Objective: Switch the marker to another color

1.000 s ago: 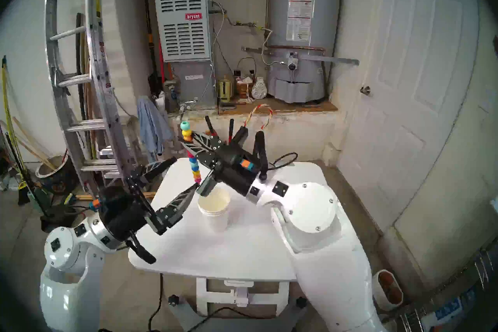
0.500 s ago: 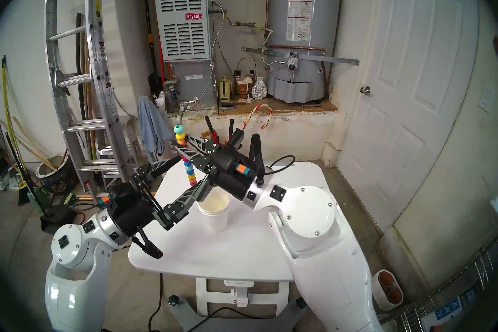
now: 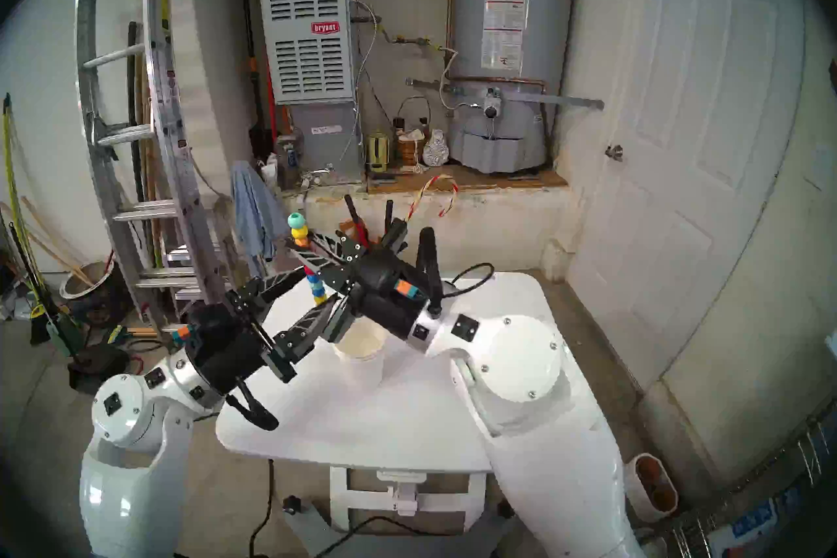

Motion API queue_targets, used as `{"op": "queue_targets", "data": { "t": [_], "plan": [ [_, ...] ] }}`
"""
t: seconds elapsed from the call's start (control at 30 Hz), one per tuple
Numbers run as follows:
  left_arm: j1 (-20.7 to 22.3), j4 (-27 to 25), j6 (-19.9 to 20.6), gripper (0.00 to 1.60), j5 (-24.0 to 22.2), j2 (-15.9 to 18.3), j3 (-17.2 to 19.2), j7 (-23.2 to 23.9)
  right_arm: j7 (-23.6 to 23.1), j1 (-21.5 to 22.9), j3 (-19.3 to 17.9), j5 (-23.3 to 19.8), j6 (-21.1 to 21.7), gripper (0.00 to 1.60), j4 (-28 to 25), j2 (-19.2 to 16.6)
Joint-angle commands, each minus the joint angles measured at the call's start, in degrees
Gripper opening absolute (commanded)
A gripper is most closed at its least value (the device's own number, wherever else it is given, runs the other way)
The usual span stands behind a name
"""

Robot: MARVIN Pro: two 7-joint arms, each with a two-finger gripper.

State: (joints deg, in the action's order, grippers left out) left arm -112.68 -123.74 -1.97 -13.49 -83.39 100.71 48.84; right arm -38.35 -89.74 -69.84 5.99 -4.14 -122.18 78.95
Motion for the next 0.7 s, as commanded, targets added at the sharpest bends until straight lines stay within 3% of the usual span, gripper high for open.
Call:
{"op": "queue_targets", "data": {
  "t": [0.0,0.17,0.23,0.4,0.5,0.53,0.63,0.67],
  "plan": [
    [0.4,-0.3,0.0,1.24,0.0,0.3,0.0,0.2,0.0,-0.2,0.1,-0.3,-0.6,0.0,-1.8,0.1],
    [0.3,-0.2,-0.2,1.1,0.2,0.3,-0.2,0.0,-0.1,-0.6,0.1,-0.3,-0.7,0.0,-2.2,-0.2],
    [0.3,-0.3,-0.4,0.67,0.3,0.3,-0.2,-0.1,-0.2,-0.6,0.2,-0.2,-0.7,0.0,-2.2,-0.2],
    [-0.2,-0.7,-0.8,0.42,0.1,0.1,0.0,-0.3,0.0,-0.9,0.1,0.2,-1.1,0.0,-2.1,-0.5],
    [-0.8,-1.1,-1.1,0.41,-0.6,0.0,0.4,-0.2,1.2,-1.4,-0.4,0.8,-1.6,0.0,-1.1,0.0],
    [-1.1,-1.3,-1.2,0.19,-0.3,-0.1,0.5,-0.4,1.1,-1.2,-0.5,0.4,-1.7,0.0,-1.0,0.0],
    [-1.7,-0.8,-1.7,0.11,0.2,-0.1,0.5,-0.5,1.7,-1.2,-1.1,0.3,-2.7,0.0,-1.4,0.1],
    [-1.9,-0.7,-1.7,0.0,0.4,-0.1,0.5,-0.6,1.8,-1.1,-1.3,0.4,-2.6,0.0,-1.6,0.2]
  ]
}}
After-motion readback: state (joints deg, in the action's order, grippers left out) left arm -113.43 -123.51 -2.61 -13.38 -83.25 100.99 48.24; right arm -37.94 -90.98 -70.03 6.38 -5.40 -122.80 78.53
